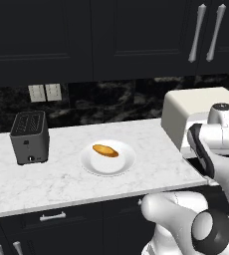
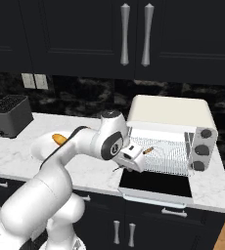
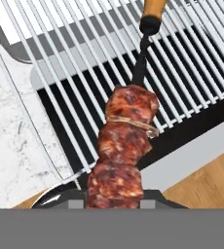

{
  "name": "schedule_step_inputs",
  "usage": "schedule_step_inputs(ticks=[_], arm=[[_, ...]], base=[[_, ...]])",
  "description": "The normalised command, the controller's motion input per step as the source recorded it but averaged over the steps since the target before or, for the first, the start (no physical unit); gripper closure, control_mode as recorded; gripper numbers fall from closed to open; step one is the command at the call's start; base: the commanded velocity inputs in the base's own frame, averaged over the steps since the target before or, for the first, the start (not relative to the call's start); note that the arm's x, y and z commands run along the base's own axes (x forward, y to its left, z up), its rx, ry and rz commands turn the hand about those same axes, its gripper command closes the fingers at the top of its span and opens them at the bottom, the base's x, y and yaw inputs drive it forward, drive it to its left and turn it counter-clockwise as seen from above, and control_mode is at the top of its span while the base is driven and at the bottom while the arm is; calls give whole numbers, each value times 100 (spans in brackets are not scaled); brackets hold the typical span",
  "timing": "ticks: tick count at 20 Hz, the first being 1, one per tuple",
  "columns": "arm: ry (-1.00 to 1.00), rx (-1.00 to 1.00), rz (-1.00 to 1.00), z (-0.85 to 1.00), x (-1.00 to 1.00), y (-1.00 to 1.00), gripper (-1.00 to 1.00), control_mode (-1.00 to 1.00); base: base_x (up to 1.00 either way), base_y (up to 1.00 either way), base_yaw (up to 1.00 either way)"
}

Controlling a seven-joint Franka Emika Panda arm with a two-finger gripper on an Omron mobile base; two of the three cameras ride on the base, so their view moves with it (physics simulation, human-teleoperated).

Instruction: Pick up the kebab skewer and baguette bread, and place them inside the toaster oven. Close the toaster oven door and start by setting the timer.

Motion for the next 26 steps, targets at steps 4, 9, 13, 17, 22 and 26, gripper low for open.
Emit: schedule_step_inputs(ticks=[4, 9, 13, 17, 22, 26], arm=[[-7, -1, 5, 0, 23, -17, 100, -100], [-5, -1, 16, 0, 20, -32, 100, -100], [0, -2, 20, 0, 26, -29, 100, -100], [0, 0, 17, 0, 9, -7, 100, -100], [4, 0, 10, 0, 8, -1, 100, -100], [1, 0, 6, -5, 2, 0, 100, -100]], base=[[0, 0, 0], [0, 0, 0], [0, 0, 0], [0, 0, 0], [0, 0, 0], [0, 0, 0]])
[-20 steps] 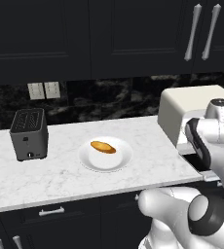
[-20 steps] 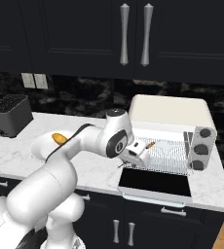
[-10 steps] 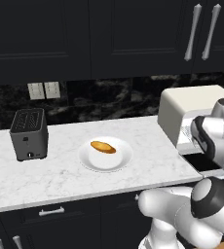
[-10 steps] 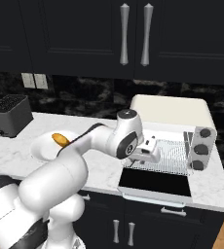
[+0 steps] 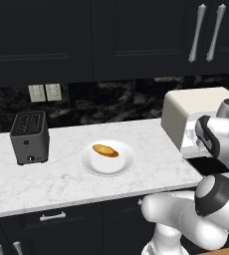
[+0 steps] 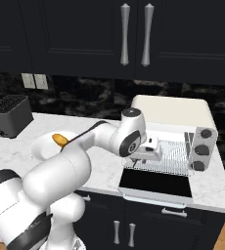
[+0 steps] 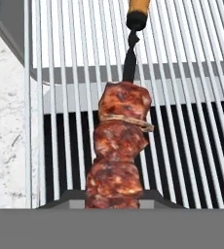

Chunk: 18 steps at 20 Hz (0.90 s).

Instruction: Pick up the kebab skewer and baguette bread, and place them inside the toaster oven. Close the toaster oven door and start by setting the timer.

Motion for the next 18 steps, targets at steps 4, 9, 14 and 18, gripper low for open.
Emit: schedule_step_inputs(ticks=[4, 9, 14, 18], arm=[[1, 0, 5, -8, 10, 0, 100, -100], [4, 0, 5, -20, 31, 0, 100, -100], [8, 0, 4, -27, 24, 0, 100, -100], [9, 0, 3, -34, 0, -3, 100, -100]], base=[[0, 0, 0], [0, 0, 0], [0, 0, 0], [0, 0, 0]])
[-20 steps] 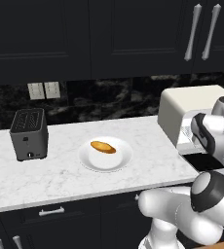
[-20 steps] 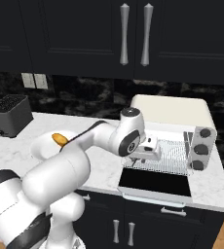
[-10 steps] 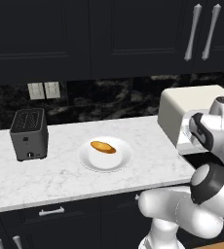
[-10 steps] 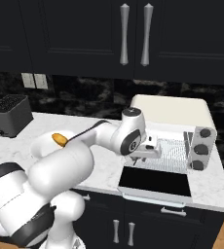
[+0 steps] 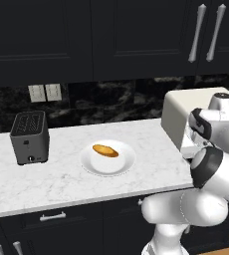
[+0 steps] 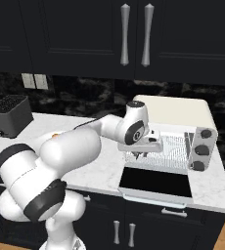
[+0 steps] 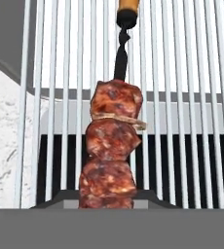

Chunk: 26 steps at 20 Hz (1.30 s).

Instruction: Pick up the kebab skewer and baguette bread, and place them inside the toaster oven. Close the toaster oven door and start by setting the timer.

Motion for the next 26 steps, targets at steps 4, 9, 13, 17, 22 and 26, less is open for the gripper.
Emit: schedule_step_inputs(ticks=[4, 9, 13, 17, 22, 26], arm=[[5, 0, 2, -30, 0, 0, -100, -100], [1, 0, 0, -20, -10, 0, -100, -100], [0, 0, 0, -6, -26, -1, -100, -100], [-1, 2, 0, 8, -28, 0, -100, -100], [-14, 0, 0, 48, -92, 15, -100, -100], [-6, 0, -1, 34, -100, 34, -100, -100]], base=[[0, 0, 0], [0, 0, 0], [0, 0, 0], [0, 0, 0], [0, 0, 0], [0, 0, 0]])
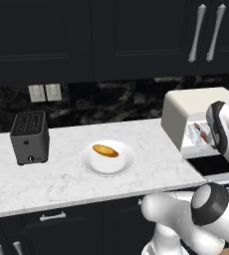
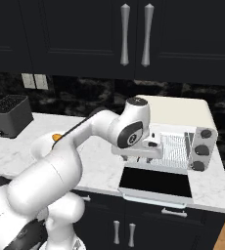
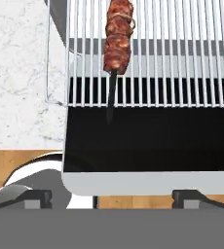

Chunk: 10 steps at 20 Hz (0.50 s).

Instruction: Pick up the kebab skewer and baguette bread, and place them inside the toaster oven. Close the toaster oven door and start by setting the timer.

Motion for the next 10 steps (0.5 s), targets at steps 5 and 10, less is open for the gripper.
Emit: schedule_step_inputs(ticks=[5, 10], arm=[[-8, 0, 5, 14, -100, 84, -100, -100], [-18, -1, 15, 10, -93, 100, -100, -100]], base=[[0, 0, 0], [0, 0, 0]])
